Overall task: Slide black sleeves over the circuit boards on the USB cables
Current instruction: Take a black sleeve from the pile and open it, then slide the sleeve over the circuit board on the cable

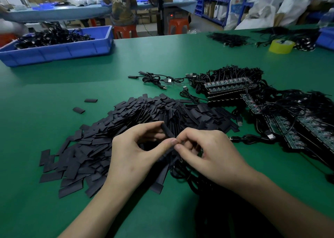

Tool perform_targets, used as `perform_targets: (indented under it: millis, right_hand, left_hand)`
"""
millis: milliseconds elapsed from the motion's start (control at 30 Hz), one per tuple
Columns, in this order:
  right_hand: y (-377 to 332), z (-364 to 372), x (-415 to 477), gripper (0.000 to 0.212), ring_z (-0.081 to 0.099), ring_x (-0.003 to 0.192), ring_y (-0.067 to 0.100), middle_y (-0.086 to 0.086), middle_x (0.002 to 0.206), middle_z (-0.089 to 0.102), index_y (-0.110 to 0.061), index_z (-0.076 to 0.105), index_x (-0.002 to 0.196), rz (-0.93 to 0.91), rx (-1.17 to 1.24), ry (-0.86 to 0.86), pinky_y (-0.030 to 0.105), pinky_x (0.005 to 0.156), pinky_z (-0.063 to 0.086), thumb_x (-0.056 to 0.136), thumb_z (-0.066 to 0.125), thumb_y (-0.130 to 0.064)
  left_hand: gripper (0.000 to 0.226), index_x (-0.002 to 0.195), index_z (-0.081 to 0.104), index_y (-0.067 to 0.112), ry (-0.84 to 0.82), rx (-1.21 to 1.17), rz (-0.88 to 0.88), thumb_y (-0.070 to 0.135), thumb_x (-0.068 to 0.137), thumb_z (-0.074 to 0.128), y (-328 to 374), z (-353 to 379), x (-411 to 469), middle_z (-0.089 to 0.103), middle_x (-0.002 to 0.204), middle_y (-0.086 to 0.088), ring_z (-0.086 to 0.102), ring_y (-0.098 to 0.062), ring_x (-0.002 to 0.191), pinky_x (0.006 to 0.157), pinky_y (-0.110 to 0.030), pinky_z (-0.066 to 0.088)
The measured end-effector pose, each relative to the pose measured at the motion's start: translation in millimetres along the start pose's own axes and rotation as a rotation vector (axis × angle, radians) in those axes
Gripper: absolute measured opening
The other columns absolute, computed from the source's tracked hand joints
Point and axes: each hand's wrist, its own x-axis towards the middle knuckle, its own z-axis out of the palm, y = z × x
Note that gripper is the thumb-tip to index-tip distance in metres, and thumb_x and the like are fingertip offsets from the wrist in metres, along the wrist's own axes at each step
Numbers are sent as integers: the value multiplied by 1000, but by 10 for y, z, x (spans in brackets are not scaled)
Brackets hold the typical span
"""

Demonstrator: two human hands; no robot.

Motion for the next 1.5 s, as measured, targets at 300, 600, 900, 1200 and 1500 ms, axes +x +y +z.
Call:
perform_targets:
  millis: [300, 600, 900, 1200, 1500]
  right_hand:
    - [14, 17, 4, 23, 63, 73, 13, -10, 77, 66, -36, 66, 99, 31, 105, -69, 34, 64, 52, 91, 55, -54]
    - [64, -156, 53, 35, 59, 94, 7, -18, 84, 64, -36, 73, 96, -52, 74, -237, 32, 81, 49, 84, 64, -67]
    - [9, -113, 32, 42, 40, 97, 1, -20, 97, 48, -35, 61, 109, -162, -325, -264, 20, 83, 40, 87, 59, -71]
    - [40, -536, 461, 29, 64, 78, -8, -23, 85, 67, -38, 66, 103, 67, -228, -143, 21, 68, 51, 89, 54, -61]
    - [530, -204, 2265, 29, 61, 89, 25, 5, 99, 67, -11, 69, 109, 169, -464, -45, 34, 78, 49, 98, 66, -38]
  left_hand:
    - [45, 112, 78, 20, -67, 242, 147, 29, 71, 93, 47, -97, 36, 76, 93, 13, 73, -1, 88, 85, -21, 57]
    - [39, 105, 79, 21, 107, 120, 94, 33, 70, 89, 26, -127, 59, 77, 84, 13, 74, -3, 80, 80, -16, 57]
    - [41, 108, 77, 24, 193, -23, 58, 42, 73, 87, -66, -97, 56, 78, 88, 11, 76, -9, 85, 84, -21, 58]
    - [72, 142, 61, 21, 247, -48, -51, 56, 81, 75, -163, -93, 114, 73, 112, 22, 69, 3, 104, 97, -23, 55]
    - [39, 133, 67, 24, 30, 383, 167, 36, 96, 70, -183, -50, 44, 68, 125, 15, 59, 1, 119, 106, -14, 41]
